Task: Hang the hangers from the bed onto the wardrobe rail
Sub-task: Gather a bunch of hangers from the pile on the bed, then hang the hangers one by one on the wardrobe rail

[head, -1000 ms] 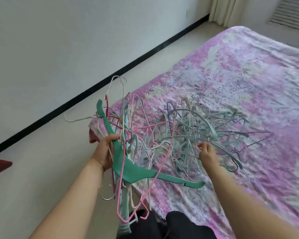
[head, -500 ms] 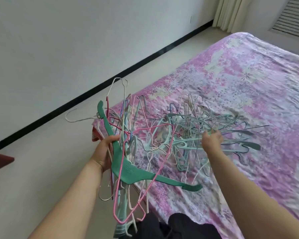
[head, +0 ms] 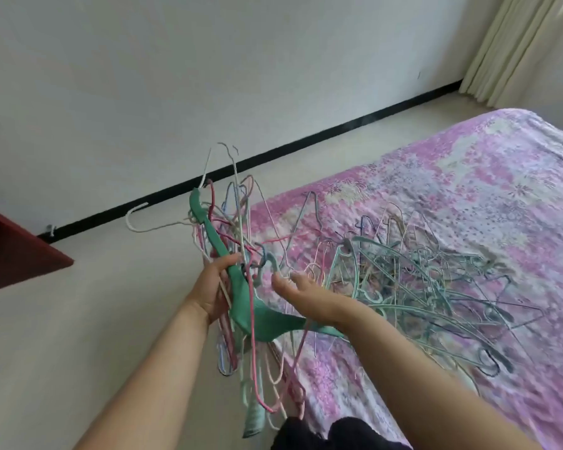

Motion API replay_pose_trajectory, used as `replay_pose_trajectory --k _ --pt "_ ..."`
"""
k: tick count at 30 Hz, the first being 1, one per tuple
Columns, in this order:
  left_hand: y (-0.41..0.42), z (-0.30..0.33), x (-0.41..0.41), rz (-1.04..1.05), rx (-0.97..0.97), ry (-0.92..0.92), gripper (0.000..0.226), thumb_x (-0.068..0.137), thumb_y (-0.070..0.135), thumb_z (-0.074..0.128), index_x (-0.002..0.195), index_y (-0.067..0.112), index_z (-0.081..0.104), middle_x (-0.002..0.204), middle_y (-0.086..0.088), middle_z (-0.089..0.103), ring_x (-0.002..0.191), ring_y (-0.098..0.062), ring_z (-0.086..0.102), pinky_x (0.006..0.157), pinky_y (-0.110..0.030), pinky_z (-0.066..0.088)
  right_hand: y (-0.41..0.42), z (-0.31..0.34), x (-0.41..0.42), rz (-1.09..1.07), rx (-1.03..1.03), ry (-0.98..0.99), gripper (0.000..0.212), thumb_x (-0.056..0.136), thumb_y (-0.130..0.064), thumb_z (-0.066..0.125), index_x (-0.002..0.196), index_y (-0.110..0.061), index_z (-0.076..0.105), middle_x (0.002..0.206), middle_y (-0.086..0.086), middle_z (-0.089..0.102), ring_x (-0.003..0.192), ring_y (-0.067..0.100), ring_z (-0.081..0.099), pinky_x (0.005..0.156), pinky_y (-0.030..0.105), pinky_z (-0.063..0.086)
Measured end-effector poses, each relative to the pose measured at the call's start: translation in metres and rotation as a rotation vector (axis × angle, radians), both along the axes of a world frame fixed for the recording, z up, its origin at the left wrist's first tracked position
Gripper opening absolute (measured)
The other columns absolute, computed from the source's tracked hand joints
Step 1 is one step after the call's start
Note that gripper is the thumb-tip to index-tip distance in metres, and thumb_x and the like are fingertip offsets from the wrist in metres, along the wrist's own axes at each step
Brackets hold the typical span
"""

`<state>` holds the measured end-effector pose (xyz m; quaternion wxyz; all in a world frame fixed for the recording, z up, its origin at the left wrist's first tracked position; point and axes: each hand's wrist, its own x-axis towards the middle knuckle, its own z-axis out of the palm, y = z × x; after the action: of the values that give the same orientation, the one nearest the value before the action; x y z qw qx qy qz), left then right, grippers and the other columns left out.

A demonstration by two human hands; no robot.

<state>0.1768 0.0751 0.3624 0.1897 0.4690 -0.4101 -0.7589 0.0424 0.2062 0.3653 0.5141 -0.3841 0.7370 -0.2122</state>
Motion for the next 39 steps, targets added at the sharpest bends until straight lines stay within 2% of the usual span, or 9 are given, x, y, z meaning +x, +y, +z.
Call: replay_pose_trajectory --k 6,9,12,15,17,21,25,29,39 --pt "0.004 0.003 0.073 0.21 -0.009 0.0 0.023 0.089 0.023 0.054 0.085 0.006 0.069 0.073 -0.014 0.064 0.066 -0.027 0.064 0.076 -0.039 0.051 -0.009 0.024 0.079 0.236 0.023 0.108 0.126 0.065 -0.087 0.045 0.15 -0.017 -0.017 0.157 0.002 -0.024 0.147 0.027 -0.004 0.117 0.048 0.01" --pt "0.012 0.004 0.119 0.333 -0.038 -0.018 0.024 0.088 0.025 0.056 0.074 0.011 0.07 0.068 -0.012 0.066 0.066 -0.027 0.065 0.074 -0.037 0.05 -0.011 0.027 0.13 0.279 -0.001 0.137 0.134 0.066 -0.076 0.062 0.147 -0.013 -0.024 0.156 0.005 -0.027 0.147 0.025 -0.006 0.117 0.043 0.012" --pt "0.022 0.004 0.18 0.456 -0.077 -0.025 0.015 0.084 0.027 0.063 0.077 0.014 0.068 0.068 -0.009 0.065 0.067 -0.026 0.062 0.067 -0.032 0.048 -0.016 0.017 0.179 0.186 0.012 0.097 0.131 0.07 -0.061 0.072 0.149 -0.01 -0.018 0.159 0.011 -0.01 0.144 0.026 0.015 0.113 0.041 0.03" --pt "0.046 0.007 0.244 0.543 -0.112 -0.072 0.012 0.085 0.025 0.066 0.083 0.012 0.068 0.069 -0.007 0.067 0.062 -0.024 0.064 0.06 -0.027 0.048 -0.009 0.015 0.224 0.077 0.055 0.007 0.117 0.076 -0.051 0.073 0.151 -0.004 -0.005 0.145 0.018 0.035 0.097 0.02 0.05 0.077 0.029 0.046" --pt "0.069 0.006 0.291 0.55 -0.139 -0.136 0.018 0.083 0.028 0.068 0.088 0.011 0.069 0.076 -0.009 0.068 0.069 -0.025 0.065 0.063 -0.03 0.05 0.002 0.017 0.256 0.103 0.031 0.036 0.112 0.076 -0.049 0.073 0.15 -0.001 0.002 0.133 0.017 0.046 0.1 0.021 0.052 0.082 0.03 0.047" --pt "0.124 0.0 0.387 0.622 -0.177 -0.239 0.033 0.075 0.032 0.074 0.101 0.014 0.067 0.101 -0.015 0.069 0.095 -0.031 0.065 0.092 -0.047 0.049 0.034 0.028 0.33 0.247 -0.051 0.294 0.111 0.072 -0.055 0.069 0.15 -0.005 0.009 0.138 0.019 0.038 0.119 0.032 0.049 0.095 0.039 0.046" --pt "0.186 -0.003 0.462 0.761 -0.224 -0.26 0.043 0.079 0.016 0.071 0.118 0.01 0.055 0.1 -0.013 0.068 0.086 -0.026 0.066 0.073 -0.038 0.052 0.074 0.043 0.401 0.426 -0.169 0.544 0.114 0.075 -0.063 0.062 0.151 -0.007 -0.001 0.144 0.019 0.031 0.124 0.033 0.046 0.096 0.043 0.043" --pt "0.239 -0.006 0.523 0.936 -0.179 -0.246 0.041 0.085 0.007 0.066 0.122 0.009 0.048 0.096 -0.01 0.065 0.079 -0.022 0.062 0.076 -0.035 0.051 0.101 0.06 0.461 0.595 -0.285 0.661 0.114 0.076 -0.066 0.059 0.151 -0.008 -0.005 0.143 0.018 0.035 0.122 0.032 0.049 0.092 0.042 0.047" --pt "0.326 -0.012 0.621 1.377 -0.082 -0.176 0.047 0.082 0.02 0.068 0.124 0.01 0.05 0.093 -0.01 0.065 0.079 -0.025 0.065 0.063 -0.029 0.051 0.148 0.049 0.588 0.885 -0.402 0.606 0.11 0.074 -0.068 0.058 0.15 -0.023 -0.007 0.132 0.015 0.036 0.094 0.029 0.059 0.065 0.031 0.05"
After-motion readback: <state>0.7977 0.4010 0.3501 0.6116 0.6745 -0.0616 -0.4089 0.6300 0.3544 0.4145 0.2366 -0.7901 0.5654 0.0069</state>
